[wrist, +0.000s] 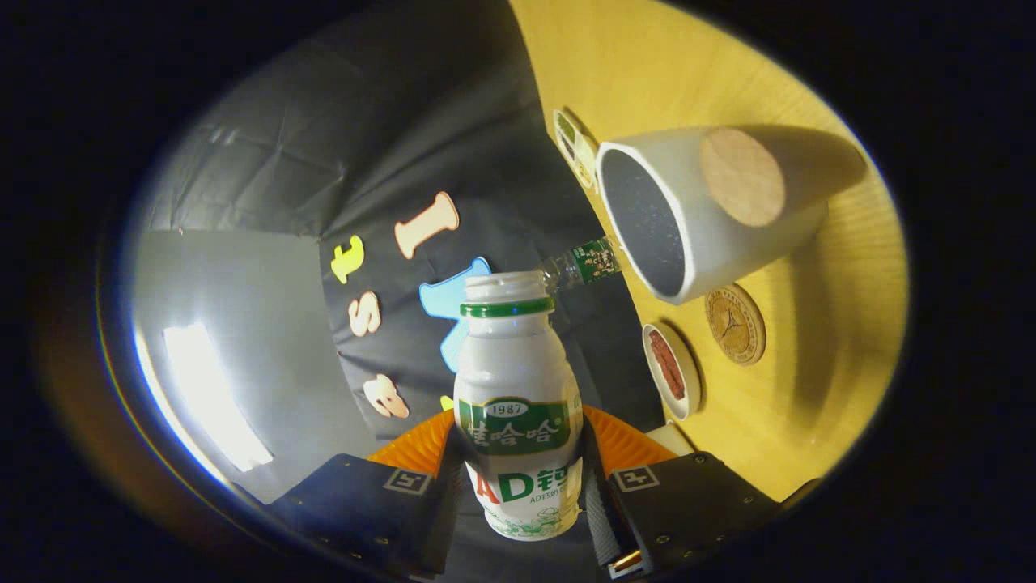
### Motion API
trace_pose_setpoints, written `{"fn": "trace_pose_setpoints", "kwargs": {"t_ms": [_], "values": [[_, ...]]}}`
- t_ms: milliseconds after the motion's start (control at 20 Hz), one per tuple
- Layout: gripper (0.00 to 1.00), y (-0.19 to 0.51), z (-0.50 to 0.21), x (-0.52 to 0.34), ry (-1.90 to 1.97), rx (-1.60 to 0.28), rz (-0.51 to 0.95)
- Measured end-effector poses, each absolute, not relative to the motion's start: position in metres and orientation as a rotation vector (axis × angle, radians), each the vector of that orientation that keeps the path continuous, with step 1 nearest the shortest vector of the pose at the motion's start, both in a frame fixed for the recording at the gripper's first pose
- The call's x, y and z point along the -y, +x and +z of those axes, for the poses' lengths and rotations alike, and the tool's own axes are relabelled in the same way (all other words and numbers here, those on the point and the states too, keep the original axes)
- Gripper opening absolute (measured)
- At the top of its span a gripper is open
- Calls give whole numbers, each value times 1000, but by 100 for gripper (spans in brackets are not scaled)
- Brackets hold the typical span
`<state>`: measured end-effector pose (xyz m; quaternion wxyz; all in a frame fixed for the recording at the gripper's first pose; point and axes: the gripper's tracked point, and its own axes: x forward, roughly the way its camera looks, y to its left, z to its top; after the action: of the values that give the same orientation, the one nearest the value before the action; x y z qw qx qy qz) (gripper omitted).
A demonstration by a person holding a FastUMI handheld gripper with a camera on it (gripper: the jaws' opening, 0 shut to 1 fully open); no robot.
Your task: Take the bottle from table, then pour the juice into the cup, finally place the bottle on the coaster
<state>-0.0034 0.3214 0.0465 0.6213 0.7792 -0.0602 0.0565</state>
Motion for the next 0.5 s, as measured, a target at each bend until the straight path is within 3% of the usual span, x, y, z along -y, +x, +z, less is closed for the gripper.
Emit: {"fn": "trace_pose_setpoints", "kwargs": {"t_ms": [500], "values": [[66, 9, 21, -351, 1092, -48, 85]]}}
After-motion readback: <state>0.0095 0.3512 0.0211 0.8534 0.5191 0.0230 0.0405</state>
